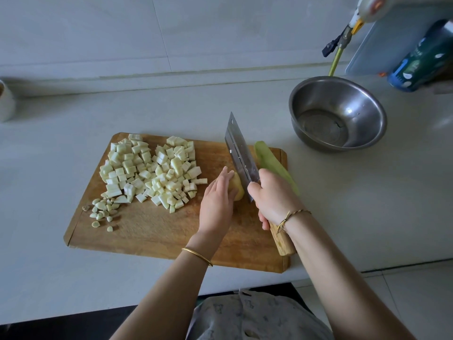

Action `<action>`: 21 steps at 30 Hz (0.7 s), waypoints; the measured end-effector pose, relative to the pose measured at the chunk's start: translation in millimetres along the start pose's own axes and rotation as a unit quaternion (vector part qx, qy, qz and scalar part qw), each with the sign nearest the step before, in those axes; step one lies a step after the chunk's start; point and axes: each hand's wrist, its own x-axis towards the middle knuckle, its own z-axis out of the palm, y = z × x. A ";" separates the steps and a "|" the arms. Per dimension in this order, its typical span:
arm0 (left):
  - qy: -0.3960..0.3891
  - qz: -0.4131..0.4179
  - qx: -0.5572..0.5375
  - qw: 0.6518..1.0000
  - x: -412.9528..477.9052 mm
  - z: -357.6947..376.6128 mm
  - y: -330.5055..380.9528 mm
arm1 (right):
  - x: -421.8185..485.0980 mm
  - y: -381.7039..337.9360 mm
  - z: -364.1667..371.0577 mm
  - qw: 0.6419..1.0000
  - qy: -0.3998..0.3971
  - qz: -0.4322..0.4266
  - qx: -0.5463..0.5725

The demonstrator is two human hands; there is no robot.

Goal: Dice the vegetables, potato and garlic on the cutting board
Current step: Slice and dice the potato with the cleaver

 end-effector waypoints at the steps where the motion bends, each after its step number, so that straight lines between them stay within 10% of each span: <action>1: 0.002 -0.002 -0.002 1.000 -1.1 0.0 -0.1 | 1.4 -0.4 0.1 1.000 -0.006 0.004 -0.001; 21: -0.014 -0.007 -0.041 0.999 0.5 -2.3 -4.6 | 8.1 15.9 40.2 0.998 0.039 0.049 0.008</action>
